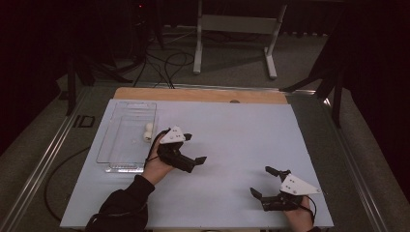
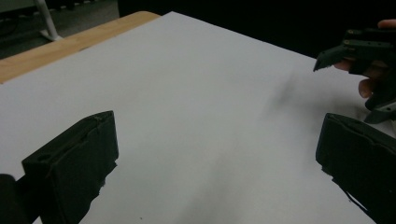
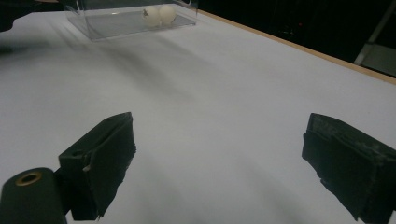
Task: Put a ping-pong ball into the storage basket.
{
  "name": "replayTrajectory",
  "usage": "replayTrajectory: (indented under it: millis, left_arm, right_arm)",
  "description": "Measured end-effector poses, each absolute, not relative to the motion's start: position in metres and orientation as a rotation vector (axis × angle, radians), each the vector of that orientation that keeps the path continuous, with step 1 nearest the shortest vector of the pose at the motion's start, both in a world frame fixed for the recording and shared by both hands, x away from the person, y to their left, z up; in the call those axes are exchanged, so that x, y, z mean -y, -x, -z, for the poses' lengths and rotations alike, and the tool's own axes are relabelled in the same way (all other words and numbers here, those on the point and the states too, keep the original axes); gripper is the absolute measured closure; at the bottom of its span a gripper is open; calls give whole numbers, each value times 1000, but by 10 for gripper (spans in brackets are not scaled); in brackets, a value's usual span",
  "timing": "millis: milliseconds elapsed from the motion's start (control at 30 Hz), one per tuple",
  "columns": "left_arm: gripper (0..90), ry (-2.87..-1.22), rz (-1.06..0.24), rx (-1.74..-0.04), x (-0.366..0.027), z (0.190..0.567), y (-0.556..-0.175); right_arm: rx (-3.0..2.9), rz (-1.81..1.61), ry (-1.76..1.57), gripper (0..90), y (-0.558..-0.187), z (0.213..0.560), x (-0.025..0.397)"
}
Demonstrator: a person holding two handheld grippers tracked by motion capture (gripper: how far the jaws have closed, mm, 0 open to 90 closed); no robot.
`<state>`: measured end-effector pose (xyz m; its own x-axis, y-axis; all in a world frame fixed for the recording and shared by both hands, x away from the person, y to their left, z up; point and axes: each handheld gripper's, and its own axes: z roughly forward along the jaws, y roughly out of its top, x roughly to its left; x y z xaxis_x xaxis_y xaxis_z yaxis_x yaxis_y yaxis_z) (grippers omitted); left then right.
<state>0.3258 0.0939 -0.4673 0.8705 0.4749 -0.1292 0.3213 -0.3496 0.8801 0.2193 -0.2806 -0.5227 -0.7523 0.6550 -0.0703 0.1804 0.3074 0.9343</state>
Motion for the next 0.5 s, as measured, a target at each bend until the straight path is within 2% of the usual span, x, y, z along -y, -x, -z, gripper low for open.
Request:
replayTrajectory:
  millis: [500]
  left_arm:
    - [0, -1984, -142, -555, -96, 476, -307]
  right_arm:
    - [-2139, -1441, -737, 93, -219, 522, 281]
